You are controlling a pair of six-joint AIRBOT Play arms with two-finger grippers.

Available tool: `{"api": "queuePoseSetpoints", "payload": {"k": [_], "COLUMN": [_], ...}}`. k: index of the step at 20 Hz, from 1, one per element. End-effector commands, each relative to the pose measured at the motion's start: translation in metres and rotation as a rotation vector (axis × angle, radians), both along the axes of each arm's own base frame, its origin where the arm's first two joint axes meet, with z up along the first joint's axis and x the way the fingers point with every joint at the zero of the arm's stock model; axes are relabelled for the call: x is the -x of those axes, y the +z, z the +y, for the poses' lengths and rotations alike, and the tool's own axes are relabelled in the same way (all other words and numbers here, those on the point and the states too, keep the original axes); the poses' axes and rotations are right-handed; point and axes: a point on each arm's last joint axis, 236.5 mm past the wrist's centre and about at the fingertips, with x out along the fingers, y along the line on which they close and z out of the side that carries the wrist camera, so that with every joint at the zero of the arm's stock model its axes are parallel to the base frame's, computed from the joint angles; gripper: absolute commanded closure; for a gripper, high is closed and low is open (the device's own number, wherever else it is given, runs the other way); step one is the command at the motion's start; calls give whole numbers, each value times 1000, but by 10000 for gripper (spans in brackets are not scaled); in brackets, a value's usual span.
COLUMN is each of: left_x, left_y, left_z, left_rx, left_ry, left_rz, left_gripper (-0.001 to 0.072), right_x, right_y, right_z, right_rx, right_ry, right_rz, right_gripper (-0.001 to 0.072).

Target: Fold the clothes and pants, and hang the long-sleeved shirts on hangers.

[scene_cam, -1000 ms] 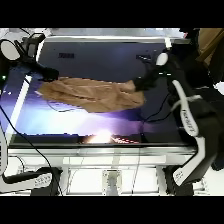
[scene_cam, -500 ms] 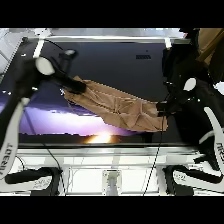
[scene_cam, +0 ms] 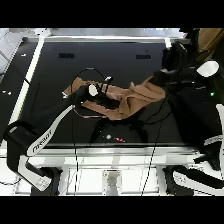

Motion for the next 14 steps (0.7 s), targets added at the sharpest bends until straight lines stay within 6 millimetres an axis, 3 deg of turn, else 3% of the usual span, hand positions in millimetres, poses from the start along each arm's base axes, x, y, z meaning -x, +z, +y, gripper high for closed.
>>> {"api": "queuePoseSetpoints", "payload": {"k": [1,3,6,9,12,14], "left_x": [-25,-38,-55,-57,-51,-47], "left_y": [27,62,114,172,212,226], "left_z": [12,58,152,227,268,281], "left_rx": [75,55,-26,-24,-46,-58], "left_ry": [75,76,165,305,353,364], "left_rz": [-33,-87,-179,-264,-375,-417], "left_gripper": [685,684,684,684,684,684], "right_x": [-11,-15,-30,-66,-97,-112], "right_y": [-4,-16,-21,-17,-27,-32], "right_z": [61,106,183,261,322,344], "right_rx": [-67,-107,-145,-253,-397,-528], "right_ry": [59,91,161,132,57,-41], "right_rz": [-30,-25,-76,-143,-152,-164], "right_gripper": [701,702,703,703,702,701]}}
